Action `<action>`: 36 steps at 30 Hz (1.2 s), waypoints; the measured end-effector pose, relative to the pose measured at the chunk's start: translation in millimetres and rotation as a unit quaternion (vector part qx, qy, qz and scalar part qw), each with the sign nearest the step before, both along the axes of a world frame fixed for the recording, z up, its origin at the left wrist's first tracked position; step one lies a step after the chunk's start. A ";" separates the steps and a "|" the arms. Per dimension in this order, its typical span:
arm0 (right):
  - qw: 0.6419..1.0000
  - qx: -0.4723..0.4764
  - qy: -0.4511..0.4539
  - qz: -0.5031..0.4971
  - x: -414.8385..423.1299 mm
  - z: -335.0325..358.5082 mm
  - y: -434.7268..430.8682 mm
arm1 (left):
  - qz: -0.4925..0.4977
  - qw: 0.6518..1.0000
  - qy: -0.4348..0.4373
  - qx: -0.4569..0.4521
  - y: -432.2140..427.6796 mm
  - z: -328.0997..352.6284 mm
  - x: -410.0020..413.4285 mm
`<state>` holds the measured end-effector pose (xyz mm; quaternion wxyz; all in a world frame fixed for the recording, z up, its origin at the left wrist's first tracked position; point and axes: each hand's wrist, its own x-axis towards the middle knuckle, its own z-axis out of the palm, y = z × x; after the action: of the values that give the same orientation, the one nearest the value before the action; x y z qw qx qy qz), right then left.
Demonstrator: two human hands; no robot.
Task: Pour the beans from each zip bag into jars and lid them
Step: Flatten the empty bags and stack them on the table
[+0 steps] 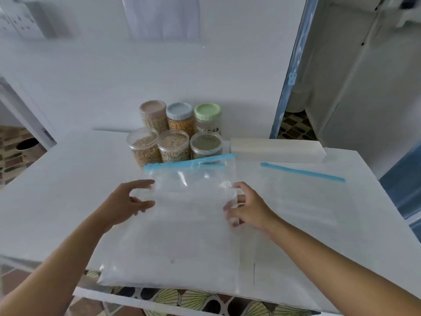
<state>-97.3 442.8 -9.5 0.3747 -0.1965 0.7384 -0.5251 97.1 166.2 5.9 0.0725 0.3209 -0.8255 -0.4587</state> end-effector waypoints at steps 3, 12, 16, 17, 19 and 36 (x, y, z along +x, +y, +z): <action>0.983 0.087 0.160 0.009 3.4 -20.6 -11.0 | -0.026 0.985 -0.073 -0.151 -12.3 -33.2 13.6; 0.964 0.075 0.253 -0.023 -0.7 -27.0 8.1 | -0.083 0.943 -0.073 -0.314 29.6 -26.6 -5.6; 0.959 0.068 0.275 -0.005 -14.6 -13.1 48.4 | -0.198 0.944 0.010 -0.264 85.4 -10.3 -41.5; 0.957 0.075 0.280 -0.001 -18.2 -10.7 62.8 | -0.231 0.939 0.032 -0.252 102.0 -9.2 -50.8; 0.949 0.110 0.294 0.017 -25.2 -6.5 92.9 | -0.297 0.916 0.068 -0.262 135.2 -11.5 -69.1; 0.953 0.140 0.248 0.104 -44.6 -18.2 259.3 | -0.450 0.877 0.036 -0.161 214.5 -27.5 -127.2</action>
<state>-141.9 702.1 -27.7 0.2566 -0.3415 0.8497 -0.3091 -30.2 380.7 -21.6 -0.0615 -0.1182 -0.9402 -0.3134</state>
